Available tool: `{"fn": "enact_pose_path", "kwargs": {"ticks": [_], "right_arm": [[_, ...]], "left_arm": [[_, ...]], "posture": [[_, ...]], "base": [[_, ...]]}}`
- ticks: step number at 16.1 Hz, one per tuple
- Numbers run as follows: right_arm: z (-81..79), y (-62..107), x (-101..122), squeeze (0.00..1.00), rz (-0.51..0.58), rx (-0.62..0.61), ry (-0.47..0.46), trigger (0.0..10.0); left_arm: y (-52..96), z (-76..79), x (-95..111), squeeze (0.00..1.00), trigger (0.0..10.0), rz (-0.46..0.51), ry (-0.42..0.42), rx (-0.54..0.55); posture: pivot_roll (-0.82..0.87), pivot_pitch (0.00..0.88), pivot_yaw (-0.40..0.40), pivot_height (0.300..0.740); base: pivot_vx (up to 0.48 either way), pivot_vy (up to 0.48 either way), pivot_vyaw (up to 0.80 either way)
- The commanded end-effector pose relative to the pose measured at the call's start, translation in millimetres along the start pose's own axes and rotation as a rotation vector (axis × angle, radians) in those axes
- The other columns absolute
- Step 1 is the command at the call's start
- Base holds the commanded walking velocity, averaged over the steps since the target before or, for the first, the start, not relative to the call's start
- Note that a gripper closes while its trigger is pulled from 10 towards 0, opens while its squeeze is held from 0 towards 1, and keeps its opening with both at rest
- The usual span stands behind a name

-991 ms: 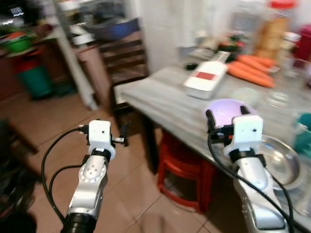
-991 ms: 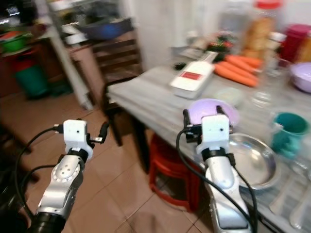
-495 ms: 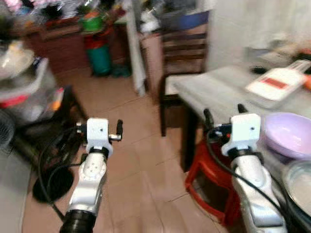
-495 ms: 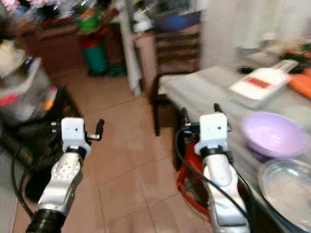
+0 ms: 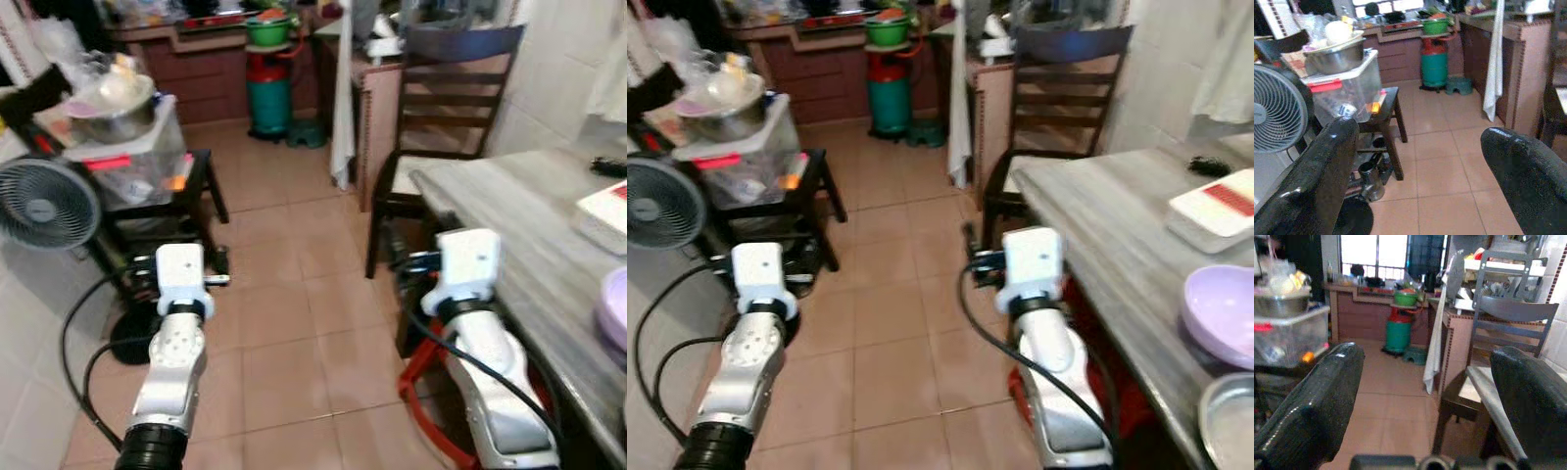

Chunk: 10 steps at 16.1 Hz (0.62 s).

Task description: Setting the table

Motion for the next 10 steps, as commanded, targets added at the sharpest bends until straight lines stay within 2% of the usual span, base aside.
{"fn": "enact_pose_path", "kwargs": {"ticks": [1, 6, 10], "right_arm": [[0.7, -3.1, 0, 0.00, 0.007, 0.012, -0.003, 10.0], [-4.6, -15.8, -1, 0.00, 0.017, 0.071, -0.003, 10.0], [-6.6, -16.9, -9, 0.00, -0.002, 0.054, -0.020, 10.0]], "left_arm": [[-0.7, 0.2, 4, 0.00, 10.0, 0.020, -0.002, 0.015], [8.2, -12.1, -1, 0.00, 10.0, 0.025, 0.012, 0.079], [4.8, -15.3, 1, 0.00, 10.0, 0.029, 0.006, 0.079]], "posture": [[-0.08, 0.000, 0.009, 0.740], [-0.03, 0.000, -0.040, 0.740], [-0.02, 0.000, -0.017, 0.740]], "base": [[0.000, 0.000, 0.00], [0.000, 0.000, 0.00], [0.000, 0.000, 0.00]]}}
Point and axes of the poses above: a point about 5 cm out from each wrist's last joint towards the gripper, its own y axis pointing back from the gripper into the wrist, its own x axis along the axis of the wrist's last joint, z = x × y, the point moved 3 cm from there along -y, pointing out of the wrist towards the gripper, and after that the axes turned 11 degrees about y, right-handed, at the moved point
